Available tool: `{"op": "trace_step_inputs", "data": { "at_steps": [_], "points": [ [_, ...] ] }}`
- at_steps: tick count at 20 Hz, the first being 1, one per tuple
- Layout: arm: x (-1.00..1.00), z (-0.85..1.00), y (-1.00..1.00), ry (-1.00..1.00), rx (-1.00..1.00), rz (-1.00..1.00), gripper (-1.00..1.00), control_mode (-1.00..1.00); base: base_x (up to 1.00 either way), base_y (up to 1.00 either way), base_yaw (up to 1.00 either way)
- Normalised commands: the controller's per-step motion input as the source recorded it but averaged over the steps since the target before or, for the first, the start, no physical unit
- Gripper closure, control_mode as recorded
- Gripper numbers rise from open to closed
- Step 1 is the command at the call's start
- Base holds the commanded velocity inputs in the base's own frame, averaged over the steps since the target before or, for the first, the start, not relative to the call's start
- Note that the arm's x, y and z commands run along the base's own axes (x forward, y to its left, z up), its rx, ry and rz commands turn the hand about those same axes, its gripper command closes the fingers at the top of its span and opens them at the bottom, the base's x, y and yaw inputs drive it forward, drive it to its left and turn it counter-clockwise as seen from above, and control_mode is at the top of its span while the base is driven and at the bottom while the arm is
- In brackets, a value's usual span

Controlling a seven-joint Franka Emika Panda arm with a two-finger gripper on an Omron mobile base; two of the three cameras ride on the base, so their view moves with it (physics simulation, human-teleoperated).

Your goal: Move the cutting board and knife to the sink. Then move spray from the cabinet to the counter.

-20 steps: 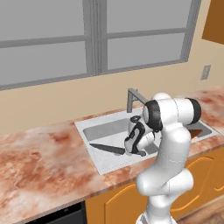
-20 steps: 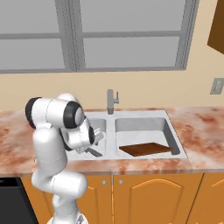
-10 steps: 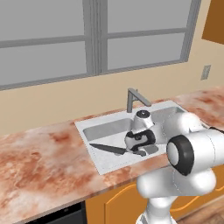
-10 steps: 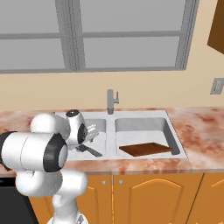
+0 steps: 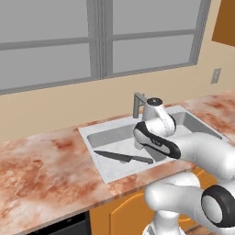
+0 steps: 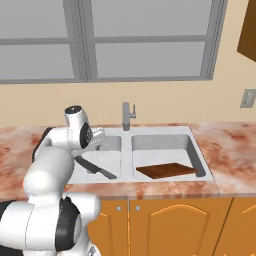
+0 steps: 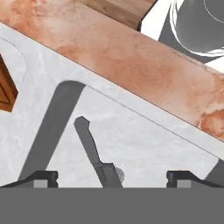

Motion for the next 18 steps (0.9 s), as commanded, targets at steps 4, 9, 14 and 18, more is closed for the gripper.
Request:
{"op": "trace_step_inputs", "data": {
  "at_steps": [4, 9, 14, 18],
  "points": [
    [-0.48, 1.00, 0.00, -0.01, 0.00, -0.04, -1.00, -1.00, 0.00, 0.00, 0.00],
    [-0.69, 1.00, 0.00, -0.13, 0.00, -0.07, -1.00, -1.00, 0.00, 0.00, 0.00],
    [-0.87, 0.74, 0.00, -0.23, 0.01, -0.19, -1.00, -1.00, 0.00, 0.00, 0.00],
    [-0.67, 0.30, -0.21, -0.06, 0.06, -0.20, -1.00, -1.00, 0.00, 0.00, 0.00]
  ]
}}
